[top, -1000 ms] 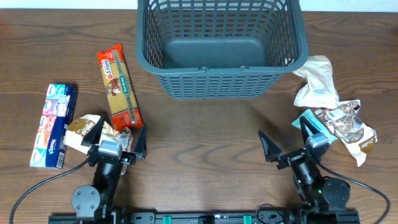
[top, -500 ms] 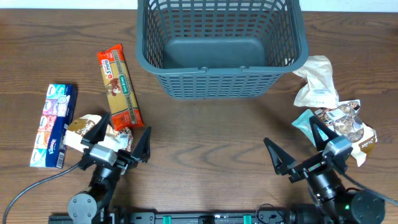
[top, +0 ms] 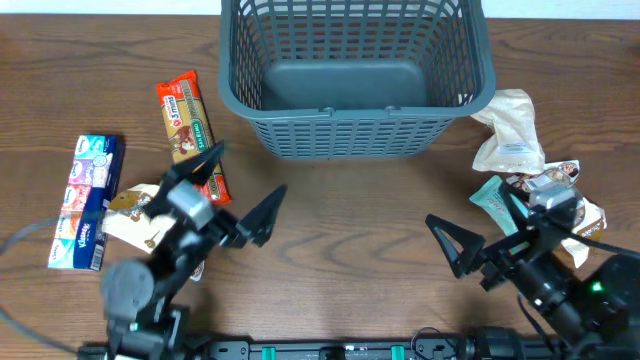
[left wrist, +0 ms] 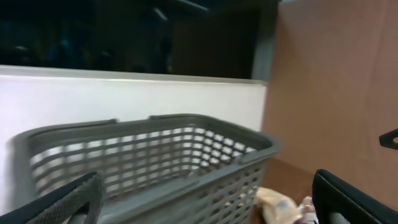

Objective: Pack container

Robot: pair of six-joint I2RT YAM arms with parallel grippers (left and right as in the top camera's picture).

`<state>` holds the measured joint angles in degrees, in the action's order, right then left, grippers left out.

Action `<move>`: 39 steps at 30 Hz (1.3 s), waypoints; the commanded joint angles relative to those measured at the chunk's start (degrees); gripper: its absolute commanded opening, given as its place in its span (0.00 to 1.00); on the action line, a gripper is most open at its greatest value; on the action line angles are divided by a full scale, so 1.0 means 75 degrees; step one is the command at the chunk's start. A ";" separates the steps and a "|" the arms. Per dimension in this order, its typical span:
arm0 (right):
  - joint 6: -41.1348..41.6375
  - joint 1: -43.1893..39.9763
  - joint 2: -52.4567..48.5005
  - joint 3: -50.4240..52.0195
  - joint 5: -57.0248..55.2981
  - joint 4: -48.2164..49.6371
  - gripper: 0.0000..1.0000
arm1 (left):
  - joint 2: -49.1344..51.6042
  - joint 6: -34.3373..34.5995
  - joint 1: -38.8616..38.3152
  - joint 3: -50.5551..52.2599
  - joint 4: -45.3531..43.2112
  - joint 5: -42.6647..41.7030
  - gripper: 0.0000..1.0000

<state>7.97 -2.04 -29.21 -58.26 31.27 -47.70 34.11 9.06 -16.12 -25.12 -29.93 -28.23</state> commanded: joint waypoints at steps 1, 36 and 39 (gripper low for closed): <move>-0.0577 -0.0087 -0.0204 -0.0746 -0.0122 -0.0624 0.99 | 0.0994 0.0035 -0.0475 -0.0842 -0.0029 -0.0093 0.99; -0.1629 -0.0087 -0.3981 -0.2996 -0.3832 -0.5109 0.99 | 0.2483 -0.1373 -0.0839 -0.1533 0.1970 0.0697 0.99; -0.1495 -0.0087 -0.4284 -0.3500 -0.3978 -0.5359 0.99 | 0.2483 -0.1746 -0.0839 -0.1533 0.2614 0.0781 0.99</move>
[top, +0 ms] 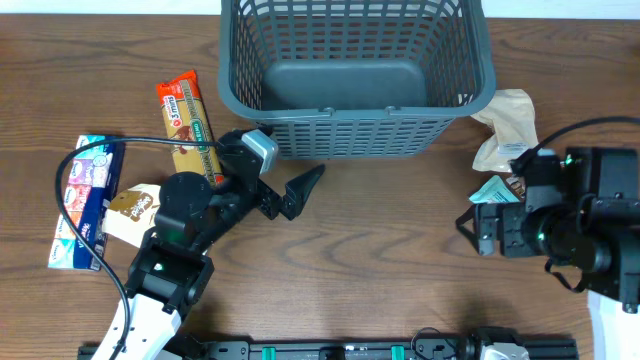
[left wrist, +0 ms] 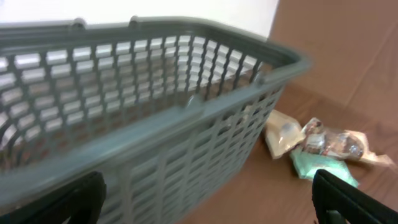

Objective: Pack container

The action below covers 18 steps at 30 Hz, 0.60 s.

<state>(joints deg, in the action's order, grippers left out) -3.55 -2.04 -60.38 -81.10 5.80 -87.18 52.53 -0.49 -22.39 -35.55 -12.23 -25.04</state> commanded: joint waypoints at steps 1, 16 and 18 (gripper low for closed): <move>0.0041 -0.0087 -0.0166 -0.0542 -0.0577 -0.0087 0.99 | 0.0026 -0.0624 -0.0003 -0.0143 0.0455 0.0356 0.99; 0.0041 -0.0087 -0.0195 -0.0609 -0.0944 0.0029 0.99 | -0.0632 -0.1014 0.0901 -0.1591 0.4893 0.1716 0.99; 0.0044 -0.0087 -0.0195 -0.0609 -0.0912 0.0052 0.99 | -0.0615 -0.1139 0.0973 -0.2314 0.5893 0.2296 0.99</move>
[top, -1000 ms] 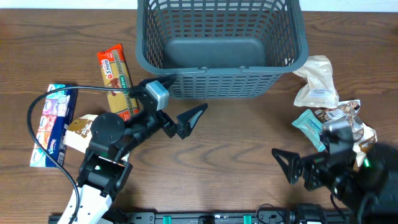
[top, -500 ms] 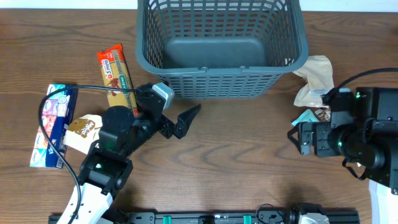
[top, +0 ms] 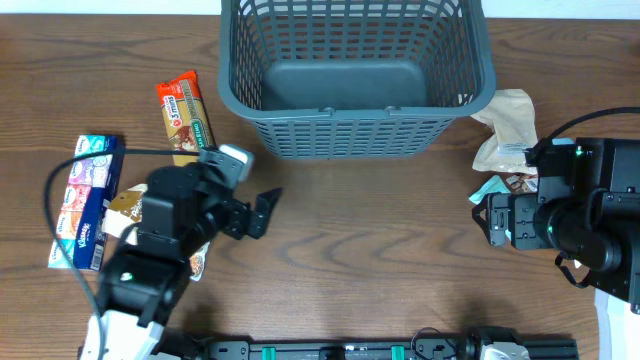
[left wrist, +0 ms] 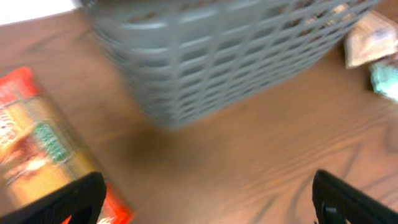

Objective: Pack container

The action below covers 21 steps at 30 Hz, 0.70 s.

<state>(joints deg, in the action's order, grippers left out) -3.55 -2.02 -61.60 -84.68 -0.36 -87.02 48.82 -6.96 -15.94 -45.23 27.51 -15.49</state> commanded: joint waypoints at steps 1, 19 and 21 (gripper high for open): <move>0.0073 -0.0090 -0.0032 -0.0131 -0.0073 0.0035 0.99 | -0.0108 -0.0283 0.0143 -0.1256 0.0898 0.1233 0.99; 0.0128 -0.0090 -0.0032 -0.0128 0.0198 0.0119 0.99 | 0.0009 0.0070 0.0495 -0.2317 0.5094 0.1676 0.99; 0.0125 -0.0090 -0.0032 -0.0128 0.0195 0.0131 0.99 | 0.0029 0.0041 0.0495 -0.2317 0.5015 0.1670 0.99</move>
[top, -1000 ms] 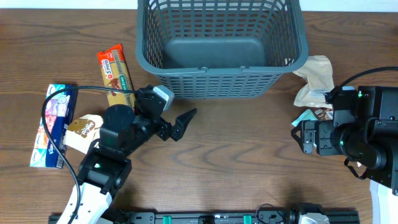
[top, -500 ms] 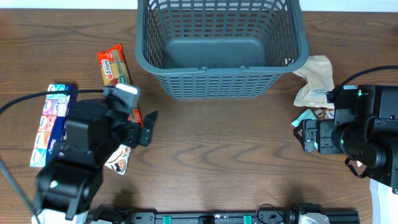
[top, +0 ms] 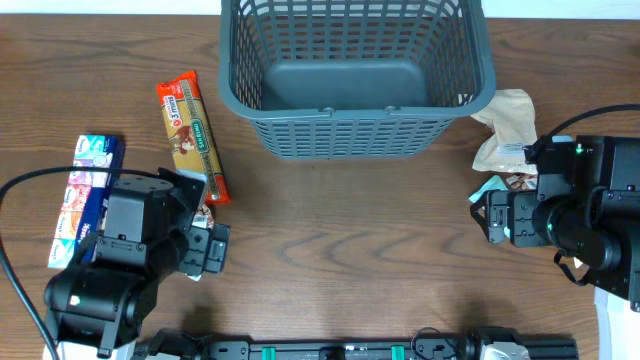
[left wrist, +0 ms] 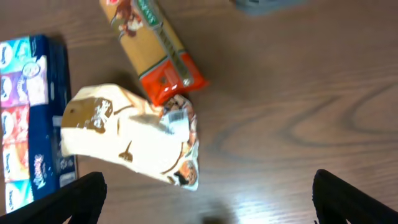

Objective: Pack container
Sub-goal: 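Lower the left gripper and grasp the Kleenex tissue multipack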

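Note:
The grey plastic basket (top: 350, 80) stands empty at the back middle of the table. A white and brown pouch (left wrist: 130, 137) lies flat on the table, with an orange pasta pack (left wrist: 155, 50) at its upper edge and a blue tissue pack (left wrist: 25, 112) to its left. My left gripper (left wrist: 208, 205) hangs open above the pouch's near edge, holding nothing. In the overhead view the left arm (top: 140, 250) hides the pouch. My right gripper (top: 488, 218) is open beside a teal packet (top: 487, 188) and a beige pouch (top: 510, 130).
The wooden table (top: 350, 220) runs between the two arms. Black cables trail from each arm at the front corners. More wrapped snacks lie under the right arm (top: 580, 220), mostly hidden.
My left arm has moved from in front of the basket's left corner down and left, and its wrist camera now looks straight down on the pouch. The right arm has hardly moved.
Both arms first sat low at the front edge with open grippers pointing inward. Then the left gripper was at the basket's front wall and the right arm by the snacks on the right. The left then stood further left, and now over the pouch.

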Robot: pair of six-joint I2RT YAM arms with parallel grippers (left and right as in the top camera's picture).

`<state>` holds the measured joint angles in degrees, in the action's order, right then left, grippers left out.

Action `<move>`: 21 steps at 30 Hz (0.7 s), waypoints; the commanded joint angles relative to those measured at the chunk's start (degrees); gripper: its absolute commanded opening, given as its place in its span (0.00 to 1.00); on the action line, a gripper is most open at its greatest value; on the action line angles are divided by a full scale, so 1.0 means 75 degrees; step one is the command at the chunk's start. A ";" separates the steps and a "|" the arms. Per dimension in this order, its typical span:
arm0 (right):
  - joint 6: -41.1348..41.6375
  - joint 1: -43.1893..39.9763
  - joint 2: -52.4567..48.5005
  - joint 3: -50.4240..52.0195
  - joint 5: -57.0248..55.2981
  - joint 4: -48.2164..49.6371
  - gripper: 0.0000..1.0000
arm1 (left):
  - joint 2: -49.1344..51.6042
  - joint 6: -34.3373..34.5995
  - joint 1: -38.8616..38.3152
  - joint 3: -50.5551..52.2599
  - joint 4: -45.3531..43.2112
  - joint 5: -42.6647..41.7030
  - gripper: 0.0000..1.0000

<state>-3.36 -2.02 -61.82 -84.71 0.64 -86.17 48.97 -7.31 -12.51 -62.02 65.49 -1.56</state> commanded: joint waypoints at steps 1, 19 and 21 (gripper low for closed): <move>0.0099 -0.0090 -0.0003 -0.0125 0.0061 0.0035 0.99 | 0.0015 0.0052 0.0041 -0.0079 -0.0058 -0.0152 0.99; 0.0099 -0.0090 -0.0038 -0.0125 0.0058 0.0149 0.99 | 0.2815 -0.0187 0.3066 -0.0079 -0.2294 -0.0277 0.99; 0.0099 -0.0090 -0.0044 -0.0125 0.0058 0.0146 0.99 | 0.3048 -0.0874 0.3322 -0.0079 -0.2838 -0.0271 0.99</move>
<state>-3.36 -2.02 -61.89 -84.71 0.64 -84.95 70.15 -7.18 10.17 -62.02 46.74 -3.03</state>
